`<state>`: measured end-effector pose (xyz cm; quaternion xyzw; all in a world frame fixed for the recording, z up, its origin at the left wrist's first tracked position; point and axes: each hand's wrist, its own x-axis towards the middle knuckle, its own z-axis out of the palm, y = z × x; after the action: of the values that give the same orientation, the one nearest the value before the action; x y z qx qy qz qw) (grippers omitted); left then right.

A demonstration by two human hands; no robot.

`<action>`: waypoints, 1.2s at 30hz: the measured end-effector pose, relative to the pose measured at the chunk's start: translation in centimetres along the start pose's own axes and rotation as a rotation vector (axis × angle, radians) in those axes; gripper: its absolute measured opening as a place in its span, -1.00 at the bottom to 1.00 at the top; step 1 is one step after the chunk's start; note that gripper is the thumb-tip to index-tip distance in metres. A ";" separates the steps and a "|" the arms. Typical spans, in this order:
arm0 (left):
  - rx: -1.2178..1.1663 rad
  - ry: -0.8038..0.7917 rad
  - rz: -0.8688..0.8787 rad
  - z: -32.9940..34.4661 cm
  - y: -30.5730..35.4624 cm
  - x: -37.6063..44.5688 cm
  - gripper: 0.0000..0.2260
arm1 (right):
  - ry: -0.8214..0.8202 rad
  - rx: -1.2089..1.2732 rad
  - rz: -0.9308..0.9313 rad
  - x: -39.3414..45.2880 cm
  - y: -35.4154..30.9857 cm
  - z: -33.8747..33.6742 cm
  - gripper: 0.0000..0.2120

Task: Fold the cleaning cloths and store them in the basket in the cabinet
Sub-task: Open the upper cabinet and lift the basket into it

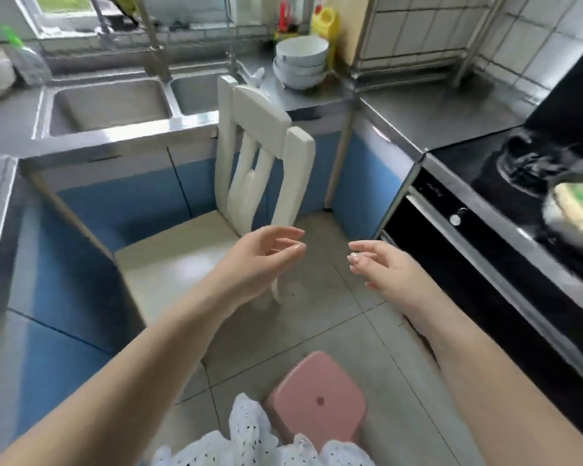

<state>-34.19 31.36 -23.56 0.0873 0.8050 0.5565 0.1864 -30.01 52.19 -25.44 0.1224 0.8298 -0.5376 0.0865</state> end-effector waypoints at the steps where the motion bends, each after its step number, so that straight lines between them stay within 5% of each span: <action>1: 0.002 -0.019 0.018 1.8 0.8 0.2 -0.86 | 0.027 0.016 -0.003 -0.8 1.1 -1.8 -0.85; 9: 0.024 -0.099 0.158 22.1 9.8 1.1 -0.79 | 0.226 -0.012 -0.035 -10.3 8.9 -21.4 -0.79; 19: 0.062 -0.309 0.533 39.9 27.5 3.1 -0.84 | 0.638 -0.166 -0.172 -21.3 9.1 -42.6 -0.83; 36: 0.120 -0.336 1.130 52.1 57.6 8.3 -0.89 | 1.106 -0.869 -0.276 -27.5 -3.4 -66.5 -0.69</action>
<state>-24.90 100.27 12.04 0.5996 0.6233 0.5016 -0.0191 -5.58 108.59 12.18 0.2255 0.8990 -0.0240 -0.3746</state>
